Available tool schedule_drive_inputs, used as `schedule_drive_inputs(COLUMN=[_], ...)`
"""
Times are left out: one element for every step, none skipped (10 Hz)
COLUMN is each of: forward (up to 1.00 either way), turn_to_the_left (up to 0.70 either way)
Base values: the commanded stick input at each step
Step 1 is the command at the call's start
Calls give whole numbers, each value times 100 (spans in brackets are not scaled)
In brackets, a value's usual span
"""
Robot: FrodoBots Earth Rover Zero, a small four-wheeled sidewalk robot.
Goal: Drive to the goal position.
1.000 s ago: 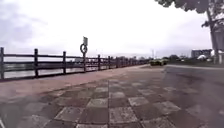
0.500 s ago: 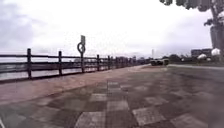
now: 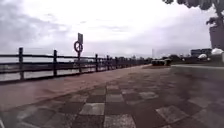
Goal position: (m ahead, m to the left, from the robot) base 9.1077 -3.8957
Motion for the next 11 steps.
schedule_drive_inputs(forward=[100,100,100,100,100,100,100,100,100,100,100], turn_to_the_left=[0,0,0,0,0,0,0,0,-1,-15,-19])
